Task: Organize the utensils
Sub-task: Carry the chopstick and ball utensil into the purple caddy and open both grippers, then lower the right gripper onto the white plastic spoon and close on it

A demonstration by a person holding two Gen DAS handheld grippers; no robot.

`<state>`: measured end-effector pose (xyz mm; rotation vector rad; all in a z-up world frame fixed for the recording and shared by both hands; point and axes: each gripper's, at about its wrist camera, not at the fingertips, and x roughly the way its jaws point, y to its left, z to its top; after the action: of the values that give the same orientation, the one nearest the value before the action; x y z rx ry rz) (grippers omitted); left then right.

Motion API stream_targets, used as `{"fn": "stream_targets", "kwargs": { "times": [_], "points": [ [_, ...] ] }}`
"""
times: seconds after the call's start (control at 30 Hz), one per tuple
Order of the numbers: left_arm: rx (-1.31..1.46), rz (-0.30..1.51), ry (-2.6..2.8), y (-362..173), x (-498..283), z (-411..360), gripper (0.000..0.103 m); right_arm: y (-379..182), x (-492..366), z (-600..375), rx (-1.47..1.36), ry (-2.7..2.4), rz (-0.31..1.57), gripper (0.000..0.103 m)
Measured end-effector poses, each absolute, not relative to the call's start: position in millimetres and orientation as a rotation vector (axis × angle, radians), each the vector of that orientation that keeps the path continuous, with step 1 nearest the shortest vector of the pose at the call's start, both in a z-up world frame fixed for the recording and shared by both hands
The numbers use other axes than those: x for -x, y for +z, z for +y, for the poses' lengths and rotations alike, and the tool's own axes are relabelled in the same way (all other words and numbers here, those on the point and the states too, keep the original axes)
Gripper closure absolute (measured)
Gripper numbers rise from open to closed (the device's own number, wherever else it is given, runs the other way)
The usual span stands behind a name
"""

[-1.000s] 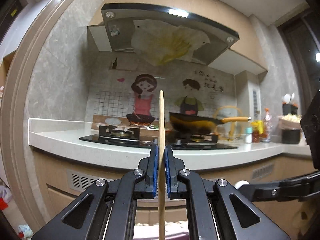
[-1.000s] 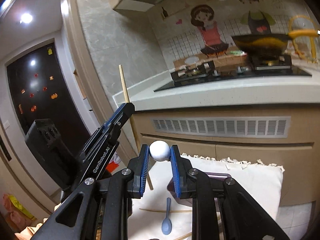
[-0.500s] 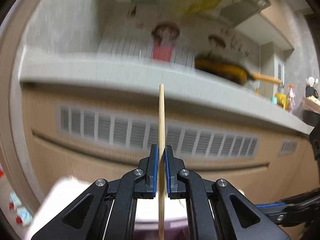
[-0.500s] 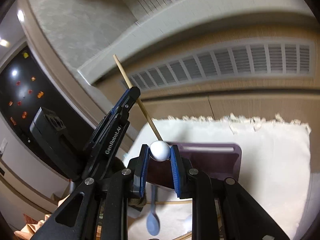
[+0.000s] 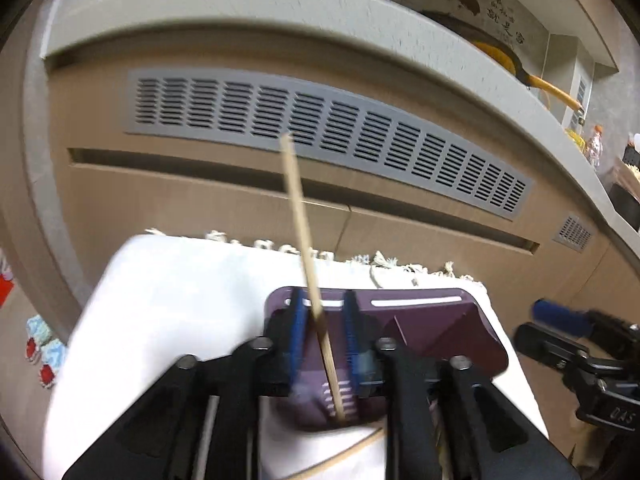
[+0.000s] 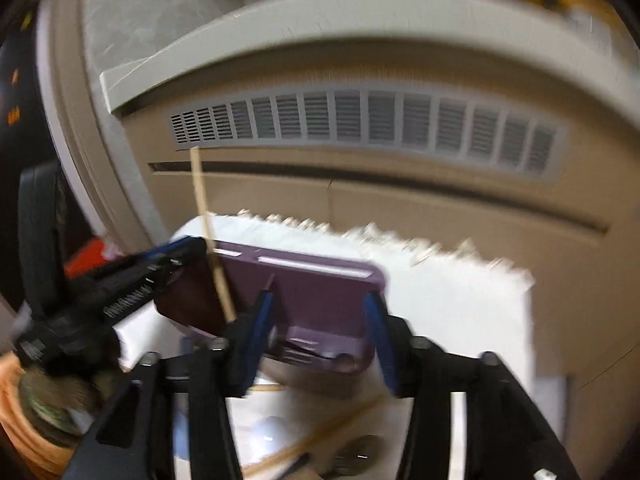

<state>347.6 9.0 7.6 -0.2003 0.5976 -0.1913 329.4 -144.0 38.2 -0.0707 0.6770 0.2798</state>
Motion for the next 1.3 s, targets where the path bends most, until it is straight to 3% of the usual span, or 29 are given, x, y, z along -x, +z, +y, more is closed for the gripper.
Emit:
{"fn": "stream_targets", "kwargs": {
  "times": [0.07,0.17,0.37,0.57,0.7,0.83,1.0,1.1,1.3],
  "points": [
    [0.188,0.591,-0.166,14,-332,14,0.054,44,-312,-141,0.124,0.26,0.64,0.039],
    [0.155,0.61,-0.138,17,-307,19,0.04,41,-292,-137,0.181,0.261,0.641,0.039],
    [0.105,0.673,-0.128,2,-256,38,0.023,-3,-270,-125,0.217,0.306,0.759,0.039],
    [0.093,0.693,-0.066,-18,-216,65,0.021,-51,-271,-101,0.212,0.353,0.884,0.039],
    [0.111,0.704,-0.038,-30,-204,79,0.019,-68,-286,-89,0.21,0.346,0.939,0.056],
    [0.131,0.731,-0.029,-42,-206,89,0.018,-78,-297,-89,0.201,0.303,0.983,0.056],
    [0.141,0.744,-0.056,-49,-208,87,0.018,-85,-302,-92,0.18,0.279,1.024,0.056],
    [0.131,0.759,-0.072,-53,-209,81,0.018,-85,-300,-91,0.187,0.29,1.025,0.071],
    [0.115,0.781,-0.112,-53,-206,71,0.018,-66,-283,-98,0.178,0.317,0.964,0.072]
  ]
}}
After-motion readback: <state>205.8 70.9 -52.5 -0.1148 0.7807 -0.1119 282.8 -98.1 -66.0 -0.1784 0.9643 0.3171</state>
